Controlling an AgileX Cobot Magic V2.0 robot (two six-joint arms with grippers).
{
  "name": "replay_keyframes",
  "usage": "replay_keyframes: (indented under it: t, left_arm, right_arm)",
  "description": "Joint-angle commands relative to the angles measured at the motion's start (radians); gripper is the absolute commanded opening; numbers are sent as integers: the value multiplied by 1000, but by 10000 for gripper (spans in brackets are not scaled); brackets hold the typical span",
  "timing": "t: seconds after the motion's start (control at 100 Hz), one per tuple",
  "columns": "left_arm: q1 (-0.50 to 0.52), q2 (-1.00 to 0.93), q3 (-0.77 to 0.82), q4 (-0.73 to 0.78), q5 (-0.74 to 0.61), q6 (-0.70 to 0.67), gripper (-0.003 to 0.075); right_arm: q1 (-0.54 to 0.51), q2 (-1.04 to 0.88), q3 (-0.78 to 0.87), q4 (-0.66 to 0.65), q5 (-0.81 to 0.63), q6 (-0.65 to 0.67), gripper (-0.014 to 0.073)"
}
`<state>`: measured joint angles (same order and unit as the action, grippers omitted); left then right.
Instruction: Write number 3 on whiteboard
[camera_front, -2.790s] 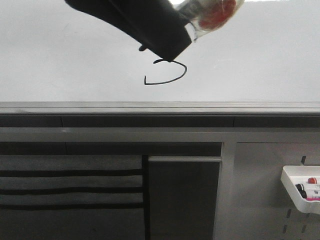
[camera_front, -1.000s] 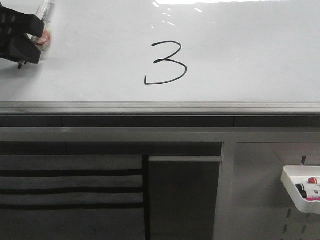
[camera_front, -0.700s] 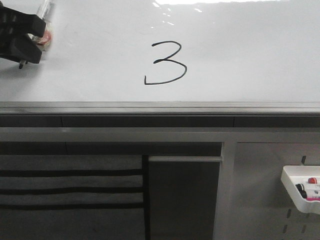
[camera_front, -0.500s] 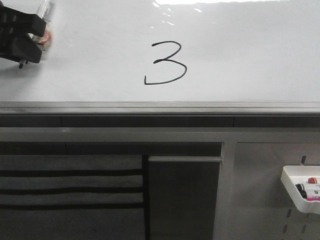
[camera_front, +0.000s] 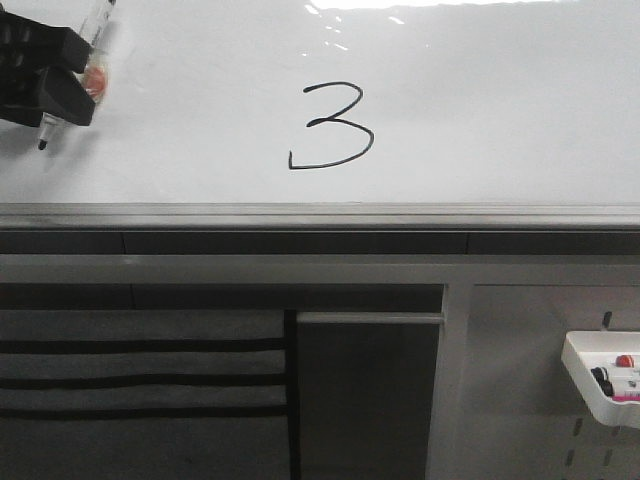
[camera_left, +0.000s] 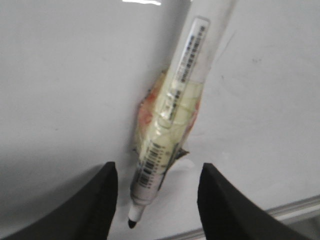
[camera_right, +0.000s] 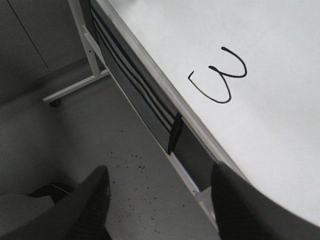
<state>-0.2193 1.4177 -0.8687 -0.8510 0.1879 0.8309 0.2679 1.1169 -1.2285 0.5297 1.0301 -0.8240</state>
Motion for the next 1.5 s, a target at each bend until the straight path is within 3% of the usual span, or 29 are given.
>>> replay_keyframes:
  t: [0.0, 0.24, 0.35, 0.54, 0.7, 0.85, 1.0, 1.39, 1.49]
  left_arm:
    - [2, -77, -26, 45, 27, -8, 337]
    - [4, -281, -26, 260, 288, -22, 337]
    - [4, -410, -26, 356, 399, -87, 337]
    - [4, -634, -12, 651, 510, -441, 335]
    - [4, -828, 85, 811, 449, -667, 303]
    - [4, -972, 230, 803, 296, -700, 153]
    - [4, -1053, 323, 774, 180, -700, -19]
    - [4, -1065, 405, 747, 188, -700, -18]
    - [4, -1065, 405, 803, 187, -700, -18]
  right_arm:
    - [-5, -38, -38, 22, -21, 64, 393]
    - [-5, -107, -38, -370, 29, 577, 391]
    - [-5, -151, -10, -461, 63, 752, 342]
    - [-5, -306, 168, -462, -121, 840, 98]
    - [-5, -463, 347, -464, -321, 854, -72]
    - [-5, -563, 466, -466, -446, 854, -74]
    - [-5, -584, 499, -466, -379, 854, -74]
    - [-5, -582, 499, -466, -344, 854, -74]
    - [-5, -582, 499, -466, -344, 854, -74]
